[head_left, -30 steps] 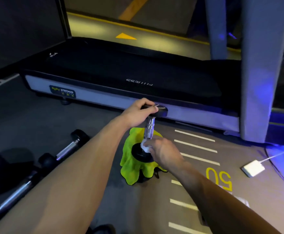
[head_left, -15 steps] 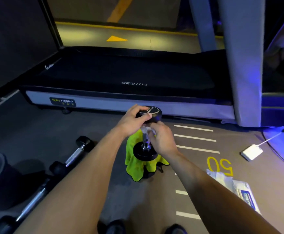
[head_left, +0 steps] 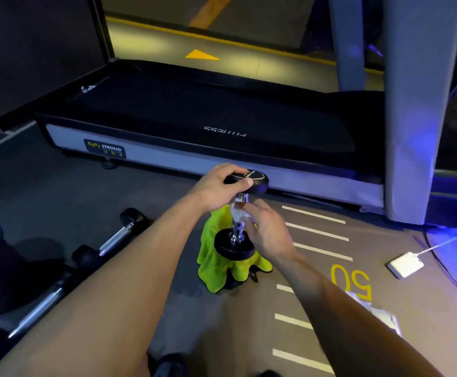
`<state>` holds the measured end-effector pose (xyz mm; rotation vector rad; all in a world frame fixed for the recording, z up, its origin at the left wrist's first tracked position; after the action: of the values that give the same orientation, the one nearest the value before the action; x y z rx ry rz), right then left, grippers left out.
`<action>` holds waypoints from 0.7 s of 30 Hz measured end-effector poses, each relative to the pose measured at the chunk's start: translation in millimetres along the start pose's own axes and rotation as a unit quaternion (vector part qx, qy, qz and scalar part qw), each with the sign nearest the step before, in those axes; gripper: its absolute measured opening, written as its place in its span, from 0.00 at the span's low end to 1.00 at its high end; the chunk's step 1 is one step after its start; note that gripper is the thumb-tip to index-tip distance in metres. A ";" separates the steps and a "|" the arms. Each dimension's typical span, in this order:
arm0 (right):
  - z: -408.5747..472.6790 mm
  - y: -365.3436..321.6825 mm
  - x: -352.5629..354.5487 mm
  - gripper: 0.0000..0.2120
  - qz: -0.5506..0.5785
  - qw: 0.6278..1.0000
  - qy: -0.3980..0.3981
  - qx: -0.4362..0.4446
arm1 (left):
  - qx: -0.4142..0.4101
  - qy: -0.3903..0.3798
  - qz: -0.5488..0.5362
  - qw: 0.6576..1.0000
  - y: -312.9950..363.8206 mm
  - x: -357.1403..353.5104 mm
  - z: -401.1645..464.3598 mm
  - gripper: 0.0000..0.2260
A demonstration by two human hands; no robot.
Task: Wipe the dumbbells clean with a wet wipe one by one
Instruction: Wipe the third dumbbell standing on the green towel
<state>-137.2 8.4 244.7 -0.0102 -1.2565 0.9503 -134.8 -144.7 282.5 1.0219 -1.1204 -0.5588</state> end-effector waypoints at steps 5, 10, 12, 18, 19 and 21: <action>7.0 18.1 7.9 0.18 -0.010 1.000 -0.015 -0.006 | -0.025 0.029 -0.003 0.999 5.1 -4.2 12.2 0.09; 19.0 17.2 12.1 0.17 0.095 0.990 0.078 -0.065 | -0.016 0.041 -0.024 0.999 -0.8 -8.1 21.3 0.08; 26.0 18.1 15.6 0.17 0.108 0.985 0.109 -0.076 | -0.003 0.041 -0.035 0.999 -2.1 -7.2 23.2 0.08; 21.4 13.7 7.5 0.24 0.083 0.995 0.058 -0.025 | 0.008 0.043 -0.031 0.999 -3.3 -3.0 29.9 0.08; 19.1 14.4 0.7 0.28 0.047 0.999 0.019 -0.004 | 0.012 0.046 -0.036 0.998 -5.3 -0.6 30.7 0.09; 14.8 15.0 -9.3 0.31 -0.016 0.999 -0.033 0.019 | 0.025 0.052 -0.051 0.997 -10.6 3.6 32.3 0.08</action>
<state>-158.1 5.2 235.3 0.0722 -1.2947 0.9529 -162.0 -164.8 277.3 1.1430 -0.9994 -0.5550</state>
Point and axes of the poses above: each hand's wrist, its own z-axis towards the middle knuckle, its own x-axis out of the back of the hand, y = z × x, the point moved 5 cm from there along z, towards the middle knuckle, and after that the axes turned 12 degrees about y, right-handed, at the moved point
